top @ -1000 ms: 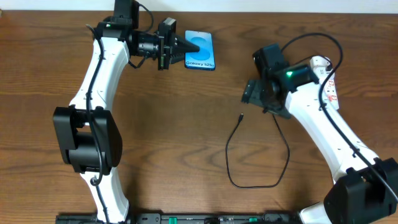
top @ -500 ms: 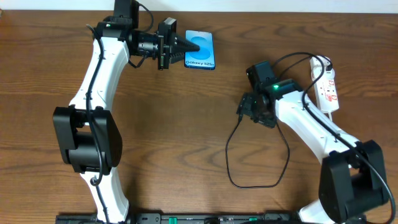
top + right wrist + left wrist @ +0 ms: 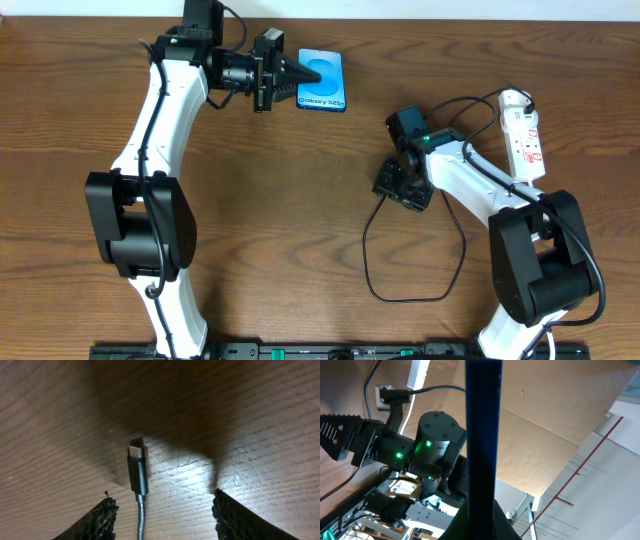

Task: Plug charger to phone and switch on socket
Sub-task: 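Grasp the black USB-C cable near its plug with the right gripper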

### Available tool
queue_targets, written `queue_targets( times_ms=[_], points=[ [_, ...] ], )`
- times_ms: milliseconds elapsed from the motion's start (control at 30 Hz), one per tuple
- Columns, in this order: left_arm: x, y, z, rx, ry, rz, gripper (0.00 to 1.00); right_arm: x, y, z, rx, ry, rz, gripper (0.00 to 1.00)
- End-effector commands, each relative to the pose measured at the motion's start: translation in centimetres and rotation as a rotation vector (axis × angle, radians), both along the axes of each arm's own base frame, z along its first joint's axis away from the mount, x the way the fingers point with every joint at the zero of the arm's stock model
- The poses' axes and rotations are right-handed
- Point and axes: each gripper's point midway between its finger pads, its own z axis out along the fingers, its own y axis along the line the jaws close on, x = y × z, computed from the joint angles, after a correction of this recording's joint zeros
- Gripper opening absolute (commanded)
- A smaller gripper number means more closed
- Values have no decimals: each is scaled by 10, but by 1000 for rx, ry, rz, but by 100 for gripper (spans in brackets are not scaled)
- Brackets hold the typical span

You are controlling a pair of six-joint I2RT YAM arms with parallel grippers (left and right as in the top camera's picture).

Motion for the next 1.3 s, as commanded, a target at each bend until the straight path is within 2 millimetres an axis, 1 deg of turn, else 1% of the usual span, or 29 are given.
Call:
queue_targets(
  times_ms=[0, 67, 300, 400, 533, 600, 667, 833, 900, 967, 1167, 1233, 1267],
  points=[
    [-7, 2, 20, -51, -26, -19, 8, -2, 3, -3, 12, 9, -12, 56],
    [-7, 2, 20, -50, -26, -19, 7, -2, 3, -5, 11, 16, -27, 51],
    [-7, 2, 20, -51, -26, -19, 7, -3, 4, -17, 7, 40, -37, 46],
    [-7, 2, 20, -51, -26, -19, 7, -2, 8, -17, 30, 43, -34, 46],
    [-7, 2, 20, -51, -26, -19, 7, -4, 10, -18, 36, 50, -40, 42],
    [-7, 2, 20, -51, -26, -19, 7, -4, 10, -18, 36, 50, -40, 35],
    [-7, 2, 20, -50, -26, -19, 7, -4, 10, -18, 36, 49, -40, 31],
    [-7, 2, 20, -50, -26, -19, 7, -3, 10, -18, 36, 49, -41, 29],
    [-7, 2, 20, -51, -26, -19, 7, -3, 10, -18, 36, 47, -41, 24],
    [-7, 2, 20, -51, -26, -19, 7, -3, 10, -18, 37, 46, -41, 22],
    [-7, 2, 20, -51, -26, -19, 7, -2, 10, -18, 37, 45, -40, 20],
    [-7, 2, 20, -51, -26, -19, 7, -1, 10, -18, 40, 40, -43, 17],
    [-7, 2, 20, -51, -26, -19, 7, -1, 11, -18, 40, 39, -44, 16]
  ],
)
